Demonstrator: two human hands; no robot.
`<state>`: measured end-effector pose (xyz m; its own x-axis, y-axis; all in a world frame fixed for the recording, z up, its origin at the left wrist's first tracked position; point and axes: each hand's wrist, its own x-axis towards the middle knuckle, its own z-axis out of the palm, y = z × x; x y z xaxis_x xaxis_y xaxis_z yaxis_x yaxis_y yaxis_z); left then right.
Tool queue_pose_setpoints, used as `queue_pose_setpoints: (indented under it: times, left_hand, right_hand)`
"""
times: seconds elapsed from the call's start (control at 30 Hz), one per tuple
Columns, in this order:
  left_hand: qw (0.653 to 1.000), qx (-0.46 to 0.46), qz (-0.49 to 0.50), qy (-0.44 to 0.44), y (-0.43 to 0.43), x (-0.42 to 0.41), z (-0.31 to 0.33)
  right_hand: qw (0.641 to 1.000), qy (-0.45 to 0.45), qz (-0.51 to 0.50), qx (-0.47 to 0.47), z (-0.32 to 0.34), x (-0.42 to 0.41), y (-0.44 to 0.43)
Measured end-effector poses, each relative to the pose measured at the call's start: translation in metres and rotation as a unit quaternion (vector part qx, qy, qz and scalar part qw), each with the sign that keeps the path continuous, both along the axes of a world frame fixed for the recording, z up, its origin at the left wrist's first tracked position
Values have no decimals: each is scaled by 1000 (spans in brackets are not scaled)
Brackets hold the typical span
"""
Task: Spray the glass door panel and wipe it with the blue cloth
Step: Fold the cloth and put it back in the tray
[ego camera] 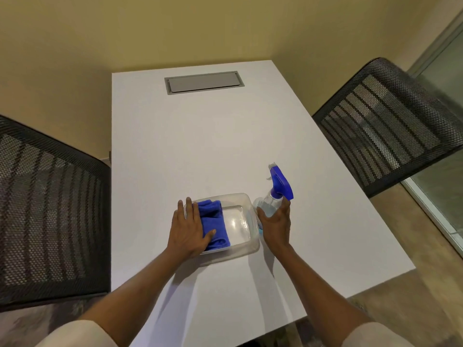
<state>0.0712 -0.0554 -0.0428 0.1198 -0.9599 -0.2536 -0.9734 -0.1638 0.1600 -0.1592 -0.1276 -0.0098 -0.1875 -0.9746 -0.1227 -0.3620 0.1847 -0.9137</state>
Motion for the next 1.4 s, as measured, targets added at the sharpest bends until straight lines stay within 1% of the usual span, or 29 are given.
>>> queue_pose_setpoints:
  times: [0.1, 0.3, 0.53, 0.63, 0.73, 0.83, 0.93, 1.13, 1.3, 1.4]
  left_hand:
    - [1000, -7, 5, 13, 1, -1, 1]
    - [1000, -16, 10, 7, 2, -3, -1]
    - [1000, -18, 5, 7, 1, -3, 0]
    - [1000, -23, 6, 11, 1, -3, 1]
    - [1000, -12, 7, 1, 2, -3, -1]
    - [1000, -11, 5, -5, 0, -3, -2]
    - [1000, -5, 4, -12, 0, -3, -1]
    - [999, 16, 11, -28, 1, -4, -4]
    - [1000, 11, 15, -20, 1, -5, -4]
    - [999, 13, 10, -36, 0, -4, -5]
  right_hand:
    - [1000, -5, 10, 10, 1, 3, -2]
    - [1000, -10, -14, 16, 7, 3, -2]
    - [996, -31, -71, -44, 47, 8, -4]
    - [994, -52, -72, -65, 63, 13, -2]
    - [994, -68, -60, -62, 70, 23, 5]
    - [997, -31, -37, -58, 65, 34, 16]
    - [998, -18, -28, -47, 53, 42, 26]
    - [999, -36, -32, -22, 30, 53, 31]
    - [999, -29, -36, -15, 17, 61, 30]
    - [999, -26, -35, -3, 10, 64, 32]
